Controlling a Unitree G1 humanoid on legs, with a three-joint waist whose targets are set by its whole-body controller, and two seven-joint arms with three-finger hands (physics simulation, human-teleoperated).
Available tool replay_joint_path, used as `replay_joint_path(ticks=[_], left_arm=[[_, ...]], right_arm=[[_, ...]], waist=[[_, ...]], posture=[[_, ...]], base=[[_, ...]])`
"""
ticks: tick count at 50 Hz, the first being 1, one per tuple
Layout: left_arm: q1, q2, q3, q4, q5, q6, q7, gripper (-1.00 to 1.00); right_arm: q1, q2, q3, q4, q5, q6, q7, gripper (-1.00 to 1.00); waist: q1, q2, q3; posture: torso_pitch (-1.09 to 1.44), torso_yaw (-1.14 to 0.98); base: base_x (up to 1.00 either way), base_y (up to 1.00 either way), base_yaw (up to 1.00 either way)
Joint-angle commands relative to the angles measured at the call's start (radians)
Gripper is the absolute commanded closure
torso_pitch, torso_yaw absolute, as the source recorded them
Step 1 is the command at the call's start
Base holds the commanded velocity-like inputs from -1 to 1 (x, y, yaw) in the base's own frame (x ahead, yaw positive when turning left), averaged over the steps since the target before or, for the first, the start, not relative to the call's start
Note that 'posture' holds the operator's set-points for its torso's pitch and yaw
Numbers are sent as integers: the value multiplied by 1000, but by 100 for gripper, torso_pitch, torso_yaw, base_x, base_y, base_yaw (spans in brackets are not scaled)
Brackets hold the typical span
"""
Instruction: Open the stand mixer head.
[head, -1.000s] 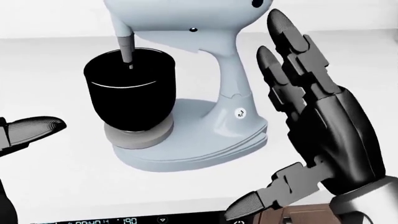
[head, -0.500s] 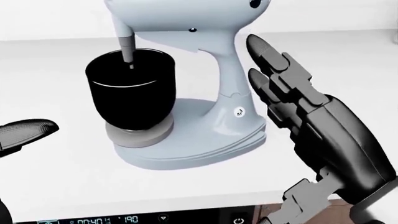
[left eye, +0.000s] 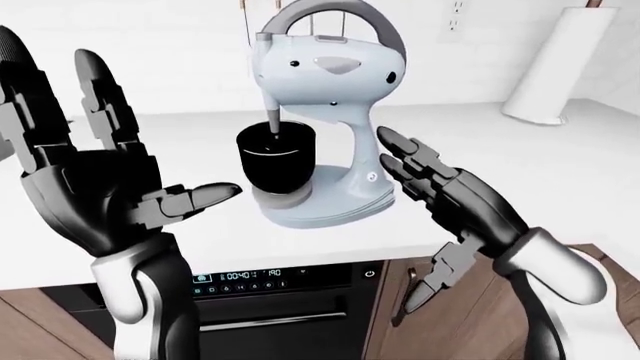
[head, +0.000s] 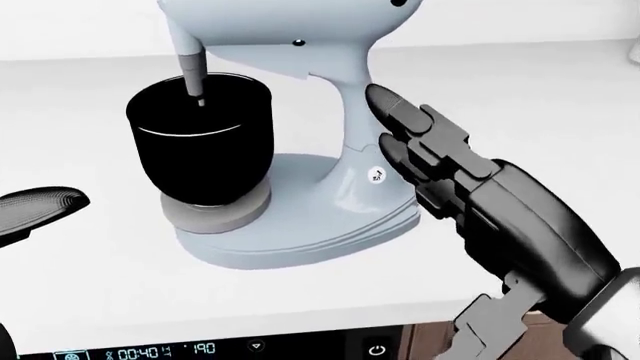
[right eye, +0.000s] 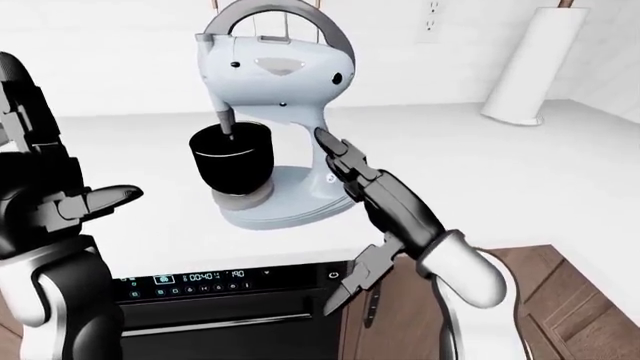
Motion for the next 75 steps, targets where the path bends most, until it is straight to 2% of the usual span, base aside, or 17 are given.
replay_joint_path(ticks=[1, 9, 16, 23, 29, 55, 58, 63, 75], left_arm=[[-23, 7, 1, -25, 2, -12, -4, -100], [-28, 10, 4, -25, 0, -9, -3, -100], [-30, 11, 5, -18, -1, -13, -2, -100], [-31, 12, 5, -19, 0, -11, -1, -100], [-28, 9, 2, -15, 3, -17, -3, -100], [-18, 7, 4, -28, 1, -15, -1, -100], [-17, 8, 4, -29, 1, -14, -2, -100], [-19, 9, 5, -29, 0, -13, -1, -100], [-25, 12, 8, -29, -1, -11, 1, -100]], right_arm=[[-29, -10, -7, -13, -3, -15, 8, -100], [-142, -29, -50, 2, 72, 137, 17, -100], [-159, -72, -66, 42, 112, 132, 7, -100], [-210, -128, -69, 90, 135, 141, 43, -100], [-233, -145, -69, 115, 127, 132, 70, -100], [-197, -159, -78, 85, 85, 166, 166, -100], [-221, -157, -84, 93, 93, 201, 162, -100], [-295, -151, -123, 102, 173, 326, 118, -100], [-285, -197, -127, 132, 256, 315, 63, -100]], waist=[[0, 0, -8], [-1, 1, -7], [0, -1, -6], [0, -1, -3], [-1, -1, -3], [-2, -2, -2], [-3, -2, -2], [-3, -1, 0], [0, -4, 1]], posture=[[-24, 0], [-24, 0], [-24, 0], [-24, 0], [-24, 0], [-24, 0], [-24, 0], [-24, 0], [-24, 0]], base=[[0, 0, 0], [0, 0, 0], [0, 0, 0], [0, 0, 0], [0, 0, 0], [0, 0, 0], [0, 0, 0], [0, 0, 0], [0, 0, 0]])
